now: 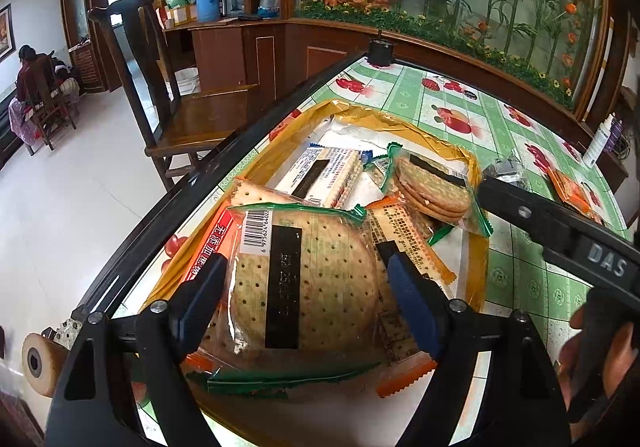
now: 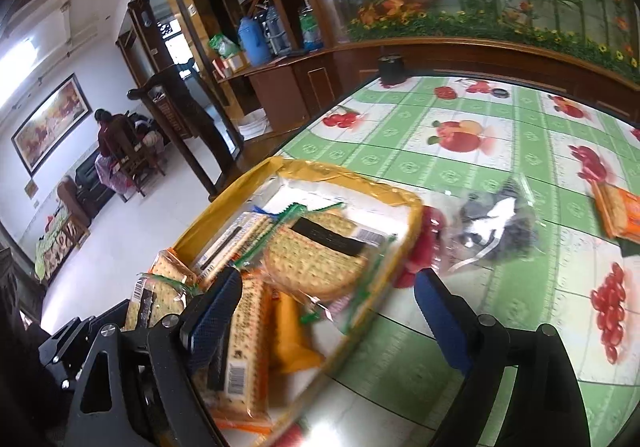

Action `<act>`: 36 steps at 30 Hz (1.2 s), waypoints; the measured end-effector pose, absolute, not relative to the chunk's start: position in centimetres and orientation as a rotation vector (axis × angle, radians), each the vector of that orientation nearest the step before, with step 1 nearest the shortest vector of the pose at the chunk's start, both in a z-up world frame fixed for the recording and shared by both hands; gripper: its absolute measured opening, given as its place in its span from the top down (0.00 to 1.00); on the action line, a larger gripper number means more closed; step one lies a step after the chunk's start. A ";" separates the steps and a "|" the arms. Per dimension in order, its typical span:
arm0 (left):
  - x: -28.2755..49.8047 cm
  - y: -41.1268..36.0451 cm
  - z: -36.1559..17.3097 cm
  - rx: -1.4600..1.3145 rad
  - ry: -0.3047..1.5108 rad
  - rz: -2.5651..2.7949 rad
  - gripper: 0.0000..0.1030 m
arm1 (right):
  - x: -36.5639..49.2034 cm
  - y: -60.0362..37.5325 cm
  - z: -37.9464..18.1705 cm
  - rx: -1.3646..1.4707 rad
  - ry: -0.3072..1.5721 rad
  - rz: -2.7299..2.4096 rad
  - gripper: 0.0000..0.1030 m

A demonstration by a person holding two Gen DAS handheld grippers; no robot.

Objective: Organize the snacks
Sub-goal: 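Lower both round cracker packs into the box and open both tools, then grasp clear bag of dark snacks with left tool while right tool grasps orange soda-cracker pack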

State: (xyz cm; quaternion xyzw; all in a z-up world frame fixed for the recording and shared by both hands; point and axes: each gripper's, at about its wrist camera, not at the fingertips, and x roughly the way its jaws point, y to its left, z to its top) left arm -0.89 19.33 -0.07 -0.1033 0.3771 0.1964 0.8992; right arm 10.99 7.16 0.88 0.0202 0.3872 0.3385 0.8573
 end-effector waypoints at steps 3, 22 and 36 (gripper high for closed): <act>-1.4 19.5 0.4 -0.235 0.754 0.393 0.20 | 10.7 5.2 0.9 0.066 0.810 0.687 0.13; -1.1 13.2 3.1 -0.130 0.686 0.299 0.20 | 9.6 -9.3 -0.3 0.224 0.815 0.472 0.12; 2.1 7.1 3.0 -0.052 0.723 0.120 0.20 | 8.7 -16.0 -0.9 0.265 0.812 0.360 0.12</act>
